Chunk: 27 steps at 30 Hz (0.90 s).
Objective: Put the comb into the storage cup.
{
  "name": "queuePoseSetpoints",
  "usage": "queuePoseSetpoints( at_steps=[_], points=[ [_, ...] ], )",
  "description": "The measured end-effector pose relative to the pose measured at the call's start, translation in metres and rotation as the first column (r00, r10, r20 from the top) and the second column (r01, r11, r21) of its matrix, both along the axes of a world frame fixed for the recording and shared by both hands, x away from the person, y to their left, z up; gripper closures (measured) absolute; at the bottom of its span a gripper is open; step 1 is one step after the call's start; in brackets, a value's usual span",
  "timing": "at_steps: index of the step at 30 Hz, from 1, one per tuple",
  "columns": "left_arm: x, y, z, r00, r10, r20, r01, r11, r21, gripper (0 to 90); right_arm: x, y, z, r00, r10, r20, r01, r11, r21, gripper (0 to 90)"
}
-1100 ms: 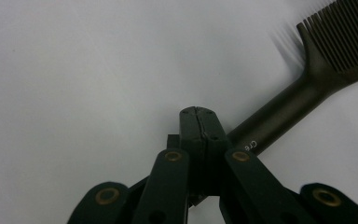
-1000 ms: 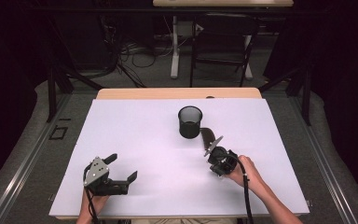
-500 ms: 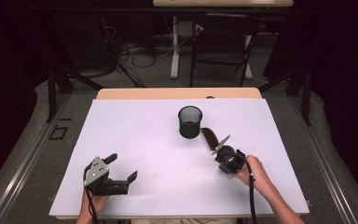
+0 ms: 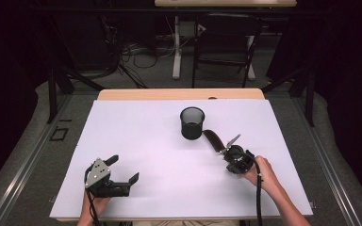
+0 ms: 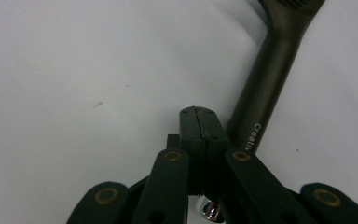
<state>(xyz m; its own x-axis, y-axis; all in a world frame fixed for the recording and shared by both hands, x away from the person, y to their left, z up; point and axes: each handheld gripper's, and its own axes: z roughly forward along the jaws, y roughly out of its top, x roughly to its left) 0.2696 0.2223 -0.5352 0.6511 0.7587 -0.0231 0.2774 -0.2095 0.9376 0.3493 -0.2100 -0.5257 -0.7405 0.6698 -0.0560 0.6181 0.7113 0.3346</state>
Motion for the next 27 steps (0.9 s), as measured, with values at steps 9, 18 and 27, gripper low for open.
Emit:
queuePoseSetpoints(
  at_steps=[9, 18, 27],
  points=[
    [-0.001, 0.001, 0.001, 1.0, 0.001, 0.005, -0.001, 1.0, 0.0, 0.1, -0.006, -0.01, 0.017, 0.9988, -0.039, -0.028, 0.043, 0.99, 0.132, 60.6],
    [-0.001, 0.0, 0.001, 1.0, 0.002, 0.003, -0.002, 1.0, 0.002, 0.1, -0.003, -0.015, 0.026, 0.9939, -0.107, -0.026, 0.11, 0.983, 0.15, 32.1],
    [-0.001, 0.0, 0.001, 1.0, 0.002, 0.002, -0.002, 1.0, 0.001, 0.0, 0.005, -0.016, 0.03, 0.9873, -0.159, 0.001, 0.156, 0.97, 0.185, 13.3]
  ],
)
